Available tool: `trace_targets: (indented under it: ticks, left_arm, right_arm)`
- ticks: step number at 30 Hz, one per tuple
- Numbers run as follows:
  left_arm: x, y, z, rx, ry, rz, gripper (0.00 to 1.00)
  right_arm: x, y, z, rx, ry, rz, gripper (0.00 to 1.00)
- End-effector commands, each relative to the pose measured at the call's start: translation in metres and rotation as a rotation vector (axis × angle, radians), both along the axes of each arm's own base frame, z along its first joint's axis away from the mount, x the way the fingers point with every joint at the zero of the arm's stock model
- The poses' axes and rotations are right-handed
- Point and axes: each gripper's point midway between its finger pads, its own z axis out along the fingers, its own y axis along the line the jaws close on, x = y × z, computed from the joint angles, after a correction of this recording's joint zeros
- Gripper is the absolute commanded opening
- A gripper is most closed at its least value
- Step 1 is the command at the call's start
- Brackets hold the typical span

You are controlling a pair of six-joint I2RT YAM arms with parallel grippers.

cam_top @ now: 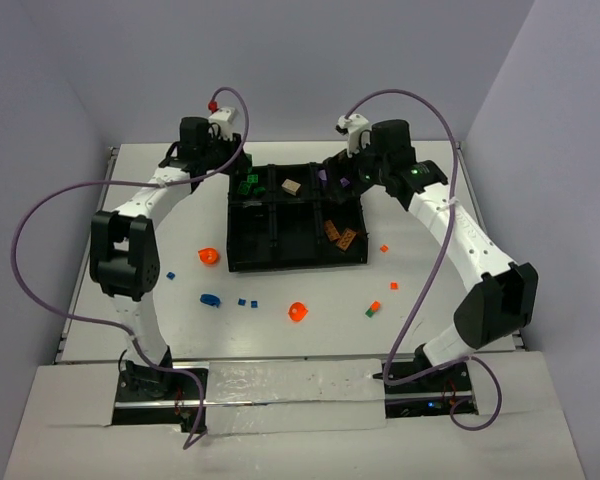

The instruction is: Sort the legos into containers by color

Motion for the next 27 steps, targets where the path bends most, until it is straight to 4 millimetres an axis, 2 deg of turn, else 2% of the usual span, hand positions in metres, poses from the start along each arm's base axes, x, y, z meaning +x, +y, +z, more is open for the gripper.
trace_targets:
  ticks: [1,4,6,11,15,19,22,23,24,25,26,27]
  left_arm:
    - [0.017,-0.008,0.005,0.02,-0.039,0.006,0.13]
    - [0.019,-0.008,0.0,0.026,-0.024,0.01,0.19]
    - [0.02,-0.007,-0.004,0.033,-0.01,0.018,0.31]
    - [0.021,-0.005,-0.006,0.045,0.009,0.024,0.48]
    - [0.019,-0.007,0.002,0.039,0.001,0.015,0.55]
    - [0.011,-0.012,0.021,0.016,-0.016,-0.012,0.61]
    - [-0.003,-0.012,0.04,0.01,-0.041,-0.047,0.61]
    - [-0.012,-0.009,0.039,0.016,-0.042,-0.061,0.6]
    - [-0.022,-0.005,0.062,0.011,-0.099,-0.075,0.59]
    - [-0.037,-0.003,0.055,0.014,-0.092,-0.108,0.58]
    - [-0.041,0.002,0.074,0.009,-0.138,-0.108,0.58]
    - [-0.061,0.007,0.062,0.034,-0.141,-0.175,0.58]
  right_arm:
    - [0.0,-0.021,0.017,-0.017,-0.053,-0.041,1.0]
    - [0.0,-0.028,0.019,-0.02,-0.061,-0.057,1.0]
    - [0.0,-0.033,0.019,-0.023,-0.064,-0.066,1.0]
    - [0.001,-0.038,0.017,-0.019,-0.057,-0.076,1.0]
    - [0.0,-0.04,0.015,-0.019,-0.056,-0.074,1.0]
    - [-0.002,-0.041,0.011,-0.019,-0.052,-0.073,1.0]
    - [-0.004,-0.042,0.01,-0.02,-0.051,-0.07,1.0]
    - [-0.005,-0.042,0.01,-0.02,-0.054,-0.067,1.0]
    - [-0.006,-0.043,0.01,-0.023,-0.055,-0.065,1.0]
    - [-0.007,-0.043,0.011,-0.026,-0.064,-0.059,1.0]
    - [-0.008,-0.044,0.008,-0.028,-0.059,-0.059,1.0]
    - [-0.009,-0.045,0.006,-0.03,-0.058,-0.059,1.0]
